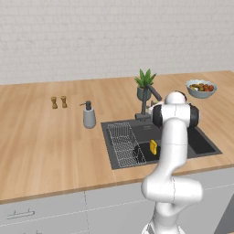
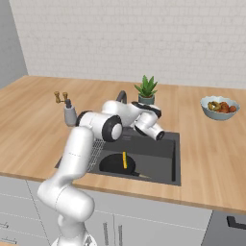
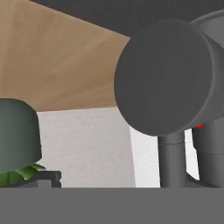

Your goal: Pick the pan and sponge and place them into the sink. Then turn on the water.

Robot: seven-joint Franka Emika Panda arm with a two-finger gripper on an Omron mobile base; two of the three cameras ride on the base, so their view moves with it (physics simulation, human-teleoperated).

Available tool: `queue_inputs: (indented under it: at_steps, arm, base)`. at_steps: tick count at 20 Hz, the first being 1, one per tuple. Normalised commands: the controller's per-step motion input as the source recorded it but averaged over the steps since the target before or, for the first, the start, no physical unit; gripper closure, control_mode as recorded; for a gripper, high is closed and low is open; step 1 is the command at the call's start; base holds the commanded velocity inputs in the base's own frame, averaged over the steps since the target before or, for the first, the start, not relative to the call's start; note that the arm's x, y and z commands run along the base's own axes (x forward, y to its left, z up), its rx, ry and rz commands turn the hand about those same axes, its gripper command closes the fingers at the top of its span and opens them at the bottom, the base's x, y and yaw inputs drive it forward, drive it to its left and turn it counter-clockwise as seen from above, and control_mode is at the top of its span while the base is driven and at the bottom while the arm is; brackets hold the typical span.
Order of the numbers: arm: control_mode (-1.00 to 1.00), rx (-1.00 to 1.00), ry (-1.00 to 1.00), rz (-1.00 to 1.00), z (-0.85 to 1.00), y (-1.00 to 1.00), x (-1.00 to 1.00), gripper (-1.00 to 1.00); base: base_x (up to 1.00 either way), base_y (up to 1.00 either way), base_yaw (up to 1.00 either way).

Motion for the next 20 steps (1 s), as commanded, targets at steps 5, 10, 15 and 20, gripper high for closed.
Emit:
queue_inputs:
  at_steps: [5, 10, 15, 20]
  arm:
    - [-1.0, 0.01, 0.04, -0.06, -0.04, -0.4, 0.16, 1.0]
    - [-1.0, 0.02, 0.02, -0.09, -0.16, -0.65, 0.15, 1.0]
    - [-1.0, 0.04, 0.04, -0.13, -0.26, -0.96, 0.14, 1.0]
    - [-1.0, 0.03, 0.06, -0.15, -0.48, -1.0, 0.12, 1.0]
  base:
    - [0.0, 0.0, 0.0]
    - [0.0, 0.0, 0.0]
    - [0.0, 0.0, 0.0]
    - [0.0, 0.0, 0.0]
